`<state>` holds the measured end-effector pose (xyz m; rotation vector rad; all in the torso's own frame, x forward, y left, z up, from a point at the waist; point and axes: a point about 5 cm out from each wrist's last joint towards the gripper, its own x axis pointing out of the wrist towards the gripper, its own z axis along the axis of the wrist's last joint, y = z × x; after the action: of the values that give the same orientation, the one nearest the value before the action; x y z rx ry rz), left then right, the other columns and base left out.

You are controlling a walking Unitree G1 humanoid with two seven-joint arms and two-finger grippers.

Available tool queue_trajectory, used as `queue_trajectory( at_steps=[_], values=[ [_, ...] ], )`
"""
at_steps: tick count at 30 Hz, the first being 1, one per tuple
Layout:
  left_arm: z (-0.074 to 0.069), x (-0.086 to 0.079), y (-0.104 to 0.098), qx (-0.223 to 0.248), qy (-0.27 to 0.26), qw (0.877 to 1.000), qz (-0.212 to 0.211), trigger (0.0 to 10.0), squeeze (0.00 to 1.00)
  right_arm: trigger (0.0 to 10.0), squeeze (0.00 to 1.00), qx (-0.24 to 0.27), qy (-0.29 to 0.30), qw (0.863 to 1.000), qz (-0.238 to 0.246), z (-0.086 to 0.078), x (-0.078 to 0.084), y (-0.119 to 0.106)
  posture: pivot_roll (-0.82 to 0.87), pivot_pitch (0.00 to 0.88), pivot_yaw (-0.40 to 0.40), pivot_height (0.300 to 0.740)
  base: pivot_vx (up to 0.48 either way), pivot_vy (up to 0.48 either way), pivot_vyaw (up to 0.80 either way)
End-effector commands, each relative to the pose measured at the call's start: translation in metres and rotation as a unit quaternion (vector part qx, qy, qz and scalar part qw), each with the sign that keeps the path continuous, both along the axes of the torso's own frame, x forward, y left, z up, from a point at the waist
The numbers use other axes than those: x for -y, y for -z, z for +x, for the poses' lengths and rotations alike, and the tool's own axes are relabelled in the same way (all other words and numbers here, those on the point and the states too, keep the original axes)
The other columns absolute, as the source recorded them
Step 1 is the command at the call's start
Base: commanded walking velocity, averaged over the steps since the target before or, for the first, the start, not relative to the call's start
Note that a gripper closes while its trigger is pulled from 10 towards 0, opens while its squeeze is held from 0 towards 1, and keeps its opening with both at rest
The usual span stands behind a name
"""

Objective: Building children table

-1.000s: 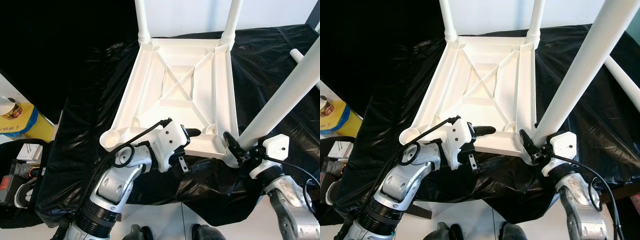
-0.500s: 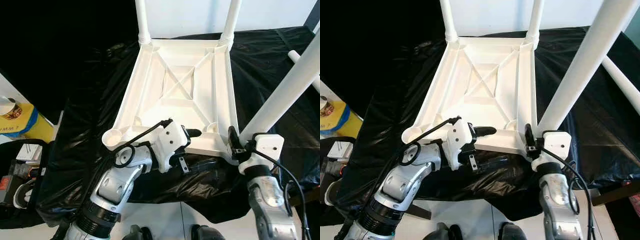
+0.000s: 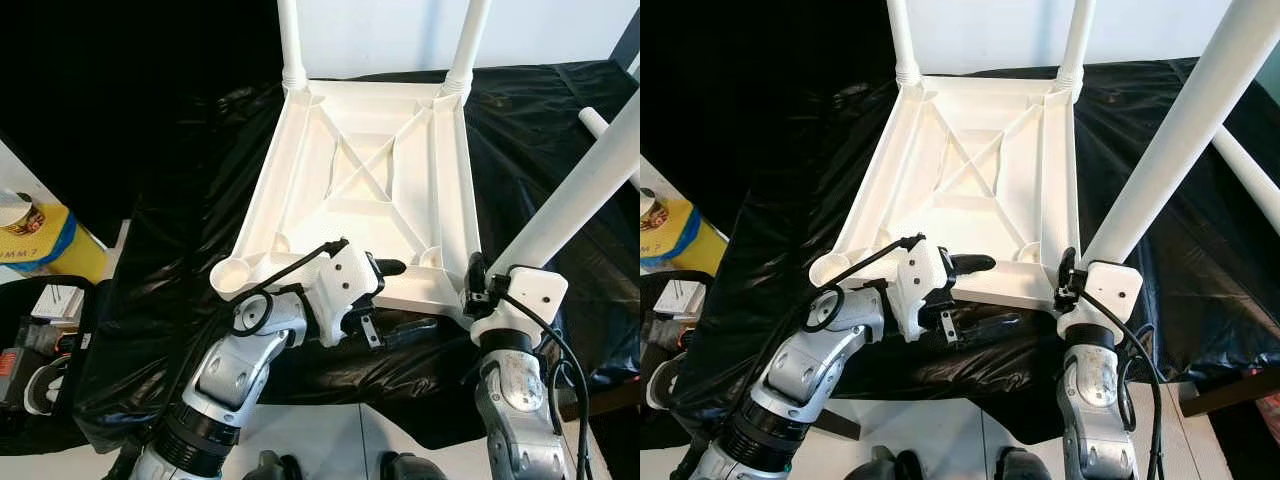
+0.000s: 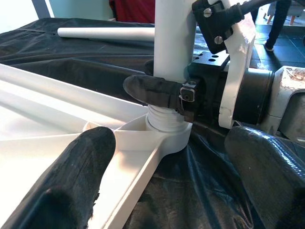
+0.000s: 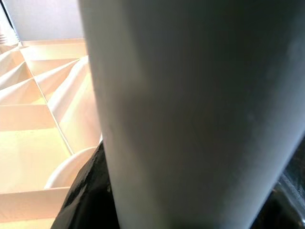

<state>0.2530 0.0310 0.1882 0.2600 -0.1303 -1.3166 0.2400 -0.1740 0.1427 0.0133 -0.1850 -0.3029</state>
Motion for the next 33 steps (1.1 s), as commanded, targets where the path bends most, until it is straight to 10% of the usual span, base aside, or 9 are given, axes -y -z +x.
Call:
queue_trajectory(
  at_steps=[1,12,13,33],
  values=[
    [0.001,0.001,0.000,0.004,-0.016,1.000,-0.001,10.0,0.00,10.0,0.00,-0.065,0.023,0.998,0.009,-0.005,0.006,0.024,-0.18,0.145,0.057,0.740,0.000,0.000,0.00],
    [-0.001,0.001,0.000,0.003,-0.014,1.000,-0.001,10.0,0.00,10.0,0.00,-0.040,0.006,0.999,-0.004,-0.009,0.005,0.018,-0.18,0.158,0.053,0.740,0.000,0.000,0.00],
    [-0.001,0.001,0.001,0.002,-0.015,1.000,-0.001,10.0,0.00,10.0,1.00,-0.031,-0.005,1.000,-0.002,-0.009,0.004,0.015,-0.18,0.159,0.051,0.740,0.000,0.000,0.00],
    [-0.001,0.000,0.000,-0.002,-0.016,1.000,0.000,10.0,0.00,10.0,1.00,0.024,-0.140,0.989,-0.036,-0.009,0.011,-0.009,-0.18,0.184,0.078,0.740,0.000,0.000,0.00]
  ],
)
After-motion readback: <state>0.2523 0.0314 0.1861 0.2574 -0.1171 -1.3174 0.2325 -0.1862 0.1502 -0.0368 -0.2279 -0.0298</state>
